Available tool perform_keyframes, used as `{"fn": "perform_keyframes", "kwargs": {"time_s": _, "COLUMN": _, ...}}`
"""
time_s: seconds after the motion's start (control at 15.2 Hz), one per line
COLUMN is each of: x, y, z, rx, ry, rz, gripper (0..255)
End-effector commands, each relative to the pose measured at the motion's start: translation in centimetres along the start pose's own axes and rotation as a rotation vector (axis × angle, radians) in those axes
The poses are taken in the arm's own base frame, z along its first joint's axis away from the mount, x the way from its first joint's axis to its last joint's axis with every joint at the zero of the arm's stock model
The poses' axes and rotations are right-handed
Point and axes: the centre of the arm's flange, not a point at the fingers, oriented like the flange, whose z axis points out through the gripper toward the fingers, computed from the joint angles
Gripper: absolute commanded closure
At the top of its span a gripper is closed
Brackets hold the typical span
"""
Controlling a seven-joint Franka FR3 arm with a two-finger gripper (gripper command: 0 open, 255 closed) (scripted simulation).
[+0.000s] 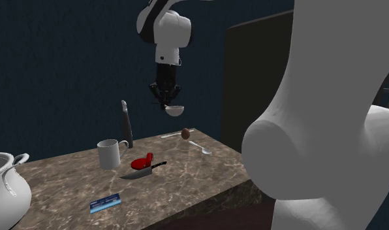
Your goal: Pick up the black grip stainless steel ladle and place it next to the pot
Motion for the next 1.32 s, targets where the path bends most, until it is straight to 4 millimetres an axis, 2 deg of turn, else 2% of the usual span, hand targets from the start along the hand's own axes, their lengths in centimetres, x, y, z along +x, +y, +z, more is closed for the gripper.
{"fn": "perform_keyframes", "kwargs": {"time_s": 0.0, "x": -1.2, "y": -2.2, "z": -0.1, "rx": 0.000, "ry": 0.000, "rz": 0.001, "gripper": 255}}
{"fn": "perform_keyframes", "kwargs": {"time_s": 1.25, "x": -12.4, "y": -24.5, "z": 2.7, "rx": 0.000, "ry": 0.000, "rz": 0.001, "gripper": 255}}
